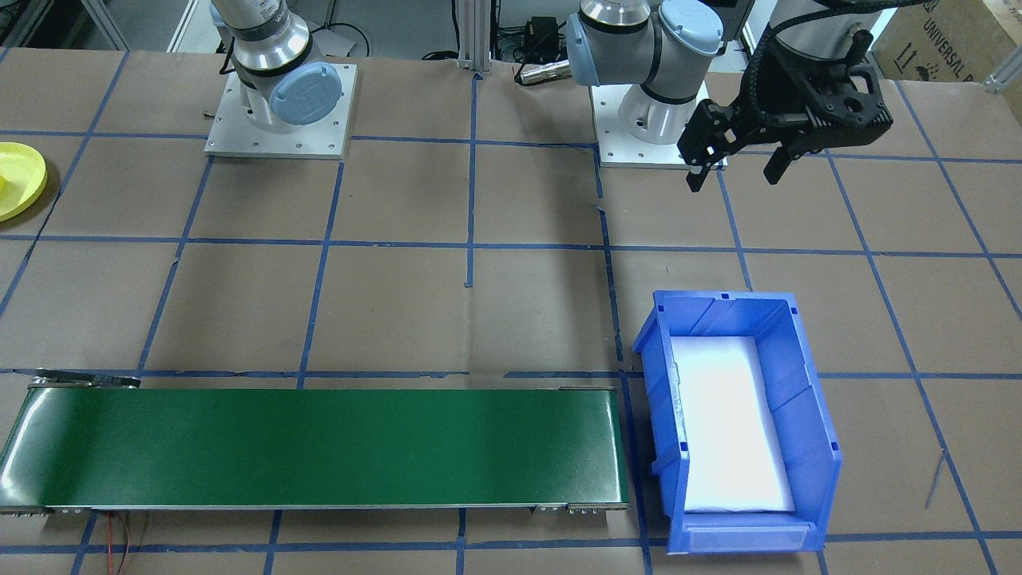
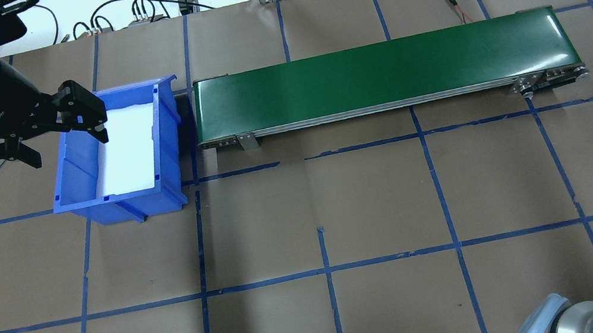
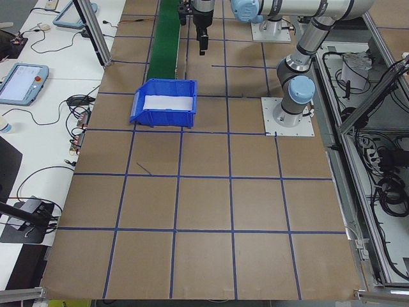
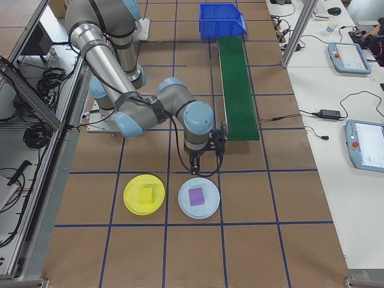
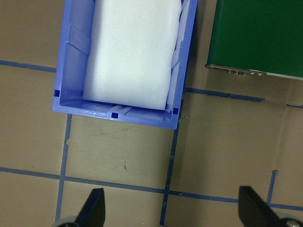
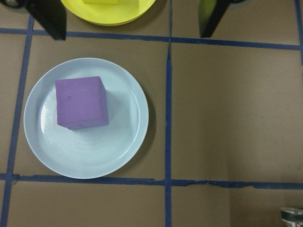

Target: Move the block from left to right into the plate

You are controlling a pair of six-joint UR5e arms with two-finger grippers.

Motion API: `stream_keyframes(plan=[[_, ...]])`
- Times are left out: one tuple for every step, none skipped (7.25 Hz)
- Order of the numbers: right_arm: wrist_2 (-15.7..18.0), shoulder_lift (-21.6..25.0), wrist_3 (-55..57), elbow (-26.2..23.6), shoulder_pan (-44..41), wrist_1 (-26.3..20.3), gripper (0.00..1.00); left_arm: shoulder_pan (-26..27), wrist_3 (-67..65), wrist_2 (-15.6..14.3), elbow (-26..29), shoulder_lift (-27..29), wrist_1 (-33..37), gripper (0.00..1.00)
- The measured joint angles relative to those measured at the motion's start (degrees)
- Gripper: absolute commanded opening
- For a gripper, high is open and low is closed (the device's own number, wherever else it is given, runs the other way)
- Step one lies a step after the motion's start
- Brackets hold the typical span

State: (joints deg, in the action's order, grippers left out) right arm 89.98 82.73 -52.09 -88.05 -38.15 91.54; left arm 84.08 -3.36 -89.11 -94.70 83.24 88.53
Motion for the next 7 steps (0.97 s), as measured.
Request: stream_keyframes(plan=[[0.91,4.14,4.11,-1.11,-2.69,-3.02,1.0,0.02,-0.26,0.1,-0.02,0.64,-0.69,1.0],[1.56,7.24,9.11,-1.75,-5.44,-6.03,1.0,0.03,-0.36,0.16,-0.02,1.5,-1.86,1.0],[1.91,9.96,15.29,-1.73,-9.62,-9.12,1.0,0.04,-0.4,0.21,-0.02,2.5,-3.38,1.0],[2.1,12.33,22.49,-1.52,-14.68,-11.8,1.0,0.04,-0.42,0.28,-0.03,3.39,-4.56,1.0],[2.01,14.23,28.96,-1.14,-19.87,-14.13,1.0,0.12,-0.4,0.36,-0.04,3.95,-5.28,1.0],[1.36,15.55,32.57,-0.49,-24.74,-15.52,1.0,0.59,-0.38,0.39,-0.04,4.19,-5.58,1.0],[-0.37,16.16,33.86,-0.11,-28.41,-16.12,1.0,1.93,-0.52,0.3,-0.04,4.25,-5.68,1.0]])
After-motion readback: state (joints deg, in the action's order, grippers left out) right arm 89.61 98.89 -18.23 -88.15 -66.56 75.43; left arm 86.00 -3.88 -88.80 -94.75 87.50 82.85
